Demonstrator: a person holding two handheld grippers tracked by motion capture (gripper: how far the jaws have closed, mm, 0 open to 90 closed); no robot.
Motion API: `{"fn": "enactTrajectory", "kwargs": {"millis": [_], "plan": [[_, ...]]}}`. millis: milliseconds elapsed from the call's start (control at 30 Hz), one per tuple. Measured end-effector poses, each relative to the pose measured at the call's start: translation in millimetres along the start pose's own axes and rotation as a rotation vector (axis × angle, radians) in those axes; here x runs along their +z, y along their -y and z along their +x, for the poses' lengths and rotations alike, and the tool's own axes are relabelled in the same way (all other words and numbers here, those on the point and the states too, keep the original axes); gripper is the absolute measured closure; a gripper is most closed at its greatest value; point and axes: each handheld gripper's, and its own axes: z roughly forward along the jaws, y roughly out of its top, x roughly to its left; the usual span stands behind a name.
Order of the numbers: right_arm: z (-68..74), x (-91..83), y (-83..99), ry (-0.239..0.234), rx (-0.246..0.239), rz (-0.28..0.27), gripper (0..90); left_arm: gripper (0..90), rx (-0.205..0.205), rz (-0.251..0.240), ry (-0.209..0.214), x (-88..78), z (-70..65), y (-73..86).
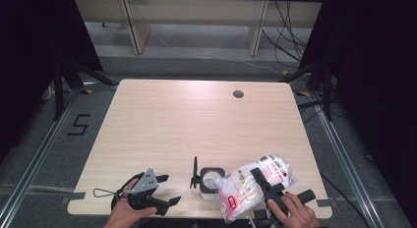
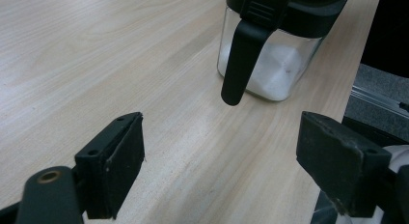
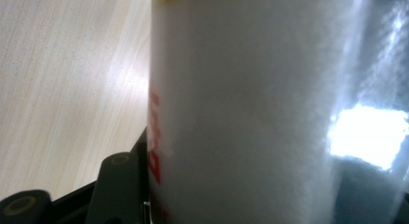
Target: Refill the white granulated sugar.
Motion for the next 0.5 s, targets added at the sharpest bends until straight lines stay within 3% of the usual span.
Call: {"fn": "enactTrajectory", "kwargs": {"millis": [500], "plan": [[-0.5,0.1,-0.3,0.0,-0.009,-0.003,46.0,16.8,0.012,0.002,-0.008,-0.5,0.2,-0.4]]}}
